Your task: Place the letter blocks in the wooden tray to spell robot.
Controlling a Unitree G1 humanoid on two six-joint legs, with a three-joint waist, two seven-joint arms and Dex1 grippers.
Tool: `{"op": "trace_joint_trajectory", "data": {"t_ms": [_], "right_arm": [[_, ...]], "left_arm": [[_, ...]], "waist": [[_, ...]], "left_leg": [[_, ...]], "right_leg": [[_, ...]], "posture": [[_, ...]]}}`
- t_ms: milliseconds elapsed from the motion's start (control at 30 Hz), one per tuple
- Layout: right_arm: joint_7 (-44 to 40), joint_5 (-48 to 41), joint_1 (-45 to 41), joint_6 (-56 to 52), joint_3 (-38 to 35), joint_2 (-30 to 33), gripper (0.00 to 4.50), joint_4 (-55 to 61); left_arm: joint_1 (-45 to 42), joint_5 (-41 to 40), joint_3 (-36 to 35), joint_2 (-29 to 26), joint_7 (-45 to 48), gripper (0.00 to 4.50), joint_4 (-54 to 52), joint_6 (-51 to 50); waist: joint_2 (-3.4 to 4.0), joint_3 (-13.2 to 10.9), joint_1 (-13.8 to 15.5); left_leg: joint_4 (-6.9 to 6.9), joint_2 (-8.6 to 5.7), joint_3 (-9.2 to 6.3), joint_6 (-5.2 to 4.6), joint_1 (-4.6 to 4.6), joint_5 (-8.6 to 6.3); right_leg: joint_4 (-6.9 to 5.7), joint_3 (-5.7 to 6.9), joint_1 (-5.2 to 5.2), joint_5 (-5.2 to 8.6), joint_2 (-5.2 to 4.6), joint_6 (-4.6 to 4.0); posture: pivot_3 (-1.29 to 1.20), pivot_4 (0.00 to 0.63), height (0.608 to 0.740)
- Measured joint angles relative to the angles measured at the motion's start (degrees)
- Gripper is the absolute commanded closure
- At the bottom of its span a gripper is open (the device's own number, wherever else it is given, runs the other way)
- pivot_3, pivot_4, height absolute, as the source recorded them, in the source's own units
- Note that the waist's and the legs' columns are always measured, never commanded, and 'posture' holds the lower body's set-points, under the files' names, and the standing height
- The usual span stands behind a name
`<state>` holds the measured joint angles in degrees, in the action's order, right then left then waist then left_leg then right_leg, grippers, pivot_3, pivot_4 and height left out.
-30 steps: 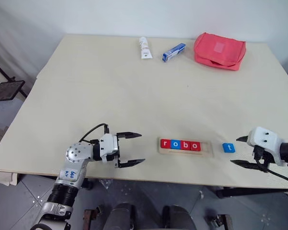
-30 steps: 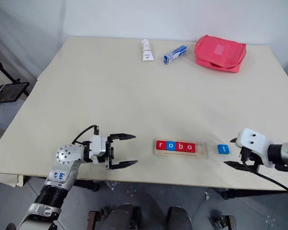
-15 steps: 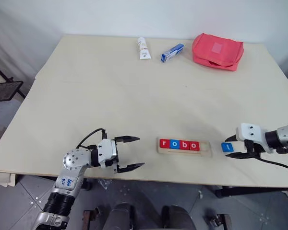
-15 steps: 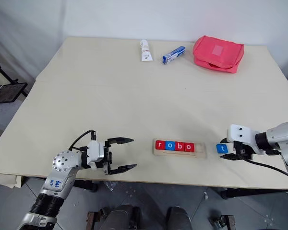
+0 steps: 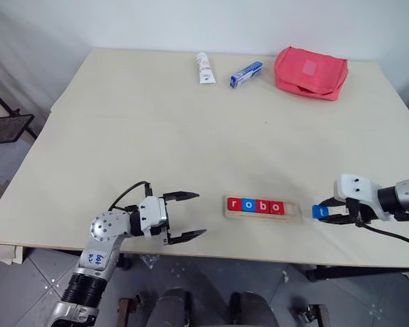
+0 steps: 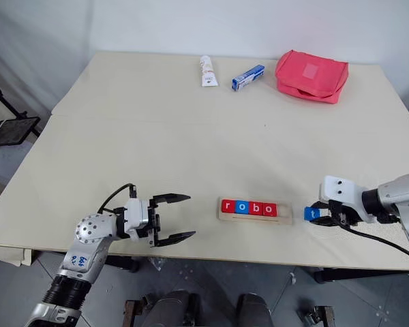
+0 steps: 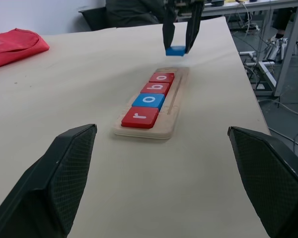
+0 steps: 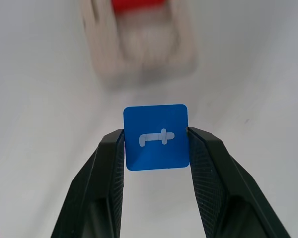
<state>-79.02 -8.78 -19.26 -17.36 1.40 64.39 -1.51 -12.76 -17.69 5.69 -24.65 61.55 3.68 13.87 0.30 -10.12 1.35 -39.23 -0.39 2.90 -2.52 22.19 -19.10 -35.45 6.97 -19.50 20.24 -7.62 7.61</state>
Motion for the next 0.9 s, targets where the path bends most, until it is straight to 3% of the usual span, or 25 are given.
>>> {"op": "trace_joint_trajectory", "data": {"t_ms": [233,533,900], "right_arm": [[2.29,-0.93,-3.37,-8.07,2.91,-0.60,3.03,6.73],[2.69,2.59,-7.93,-6.21,9.23,-3.14,3.03,2.75],[1.51,4.15,-9.40,-3.92,11.90,-4.48,3.03,0.09]], "left_arm": [[-1.47,0.09,0.44,1.08,0.23,0.00,1.94,0.80],[0.08,0.26,1.13,1.49,-0.70,0.00,1.79,1.22],[0.94,0.41,1.14,1.37,-2.19,0.00,1.20,1.22]], "waist": [[0.00,0.00,0.01],[0.00,0.00,-0.05],[0.00,0.00,-0.06]], "left_leg": [[0.01,-0.03,-0.07,0.00,0.01,0.00],[0.02,-0.04,-0.05,0.00,0.03,0.00],[0.02,-0.04,-0.05,0.00,0.04,0.00]], "right_leg": [[0.01,-0.11,0.01,0.00,-0.02,0.00],[0.02,-0.06,-0.02,0.00,-0.02,0.00],[0.01,0.06,-0.03,0.00,-0.01,0.00]], "posture": [[0.00,0.150,0.740],[0.00,0.150,0.740],[0.00,0.150,0.740]]}}
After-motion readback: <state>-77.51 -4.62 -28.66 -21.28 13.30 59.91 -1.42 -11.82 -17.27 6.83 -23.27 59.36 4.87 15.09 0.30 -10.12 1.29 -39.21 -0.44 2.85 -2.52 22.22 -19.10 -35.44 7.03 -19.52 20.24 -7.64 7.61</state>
